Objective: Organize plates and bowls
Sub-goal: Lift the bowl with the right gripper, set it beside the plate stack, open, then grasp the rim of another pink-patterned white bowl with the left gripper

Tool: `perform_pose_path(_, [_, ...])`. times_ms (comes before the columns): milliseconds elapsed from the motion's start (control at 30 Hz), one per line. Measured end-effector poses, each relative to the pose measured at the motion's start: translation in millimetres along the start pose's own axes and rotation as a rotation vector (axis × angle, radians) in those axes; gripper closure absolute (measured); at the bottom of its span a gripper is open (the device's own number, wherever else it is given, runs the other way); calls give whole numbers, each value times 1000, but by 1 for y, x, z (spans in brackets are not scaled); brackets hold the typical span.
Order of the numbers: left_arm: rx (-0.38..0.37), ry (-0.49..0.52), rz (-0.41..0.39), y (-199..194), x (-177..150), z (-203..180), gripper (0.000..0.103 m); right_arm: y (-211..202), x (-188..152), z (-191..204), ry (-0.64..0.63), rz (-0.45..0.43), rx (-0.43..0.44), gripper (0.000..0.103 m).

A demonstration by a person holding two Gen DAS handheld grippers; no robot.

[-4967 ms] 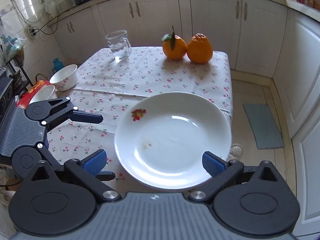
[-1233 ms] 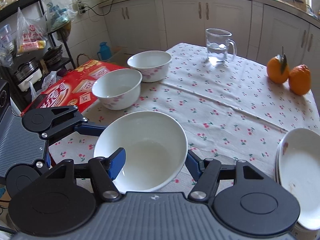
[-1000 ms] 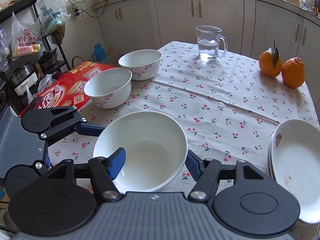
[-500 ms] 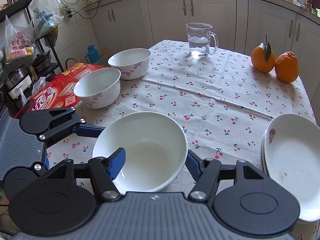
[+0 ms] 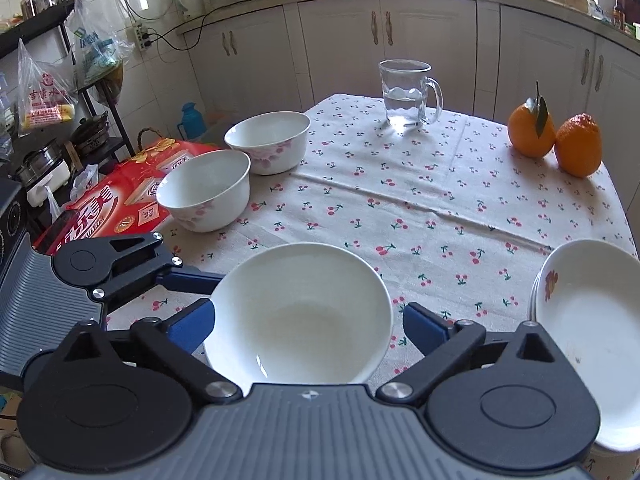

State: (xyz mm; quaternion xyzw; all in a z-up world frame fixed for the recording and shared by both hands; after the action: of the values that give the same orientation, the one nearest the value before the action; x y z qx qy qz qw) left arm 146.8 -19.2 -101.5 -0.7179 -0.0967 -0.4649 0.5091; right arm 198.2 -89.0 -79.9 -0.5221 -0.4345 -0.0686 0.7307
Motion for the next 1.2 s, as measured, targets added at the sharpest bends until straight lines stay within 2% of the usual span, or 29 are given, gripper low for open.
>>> perform_pose_path(200, [49,-4,12,-32,-11,18,12,1,10,10,-65,2,-23,0])
perform_pose_path(367, [170,-18,53,-54,-22,51,12,5,26,29,-185,-18,-76,0])
perform_pose_path(433, [214,-42,57,-59,-25,66,12,10,31,38,-224,-18,-72,0])
perform_pose_path(600, [267,-121,33,-70,-22,98,12,22,37,58,-289,-7,-63,0])
perform_pose_path(867, [314,-219,-17,-69,8,162,12,44,56,84,-333,-21,6,0])
perform_pose_path(1000, [304,-226,2,-52,18,185,12,62,64,98,-351,-18,42,0])
perform_pose_path(1200, [262,-263,47,-30,24,203,13,83,71,105,-370,-2,46,0])
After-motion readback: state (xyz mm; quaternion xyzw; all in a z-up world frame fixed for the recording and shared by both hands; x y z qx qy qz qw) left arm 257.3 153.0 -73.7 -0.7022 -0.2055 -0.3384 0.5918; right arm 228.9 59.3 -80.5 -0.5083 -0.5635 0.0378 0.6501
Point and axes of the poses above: each gripper's, at about its wrist camera, not at the fingertips, and y roughly the way its jaws point, z to its left, x to its top, the point moved 8 cm from there along y, roughly the way its jaws point, and after that the axes turned 5 degrees about -y, right-handed, at the moved point
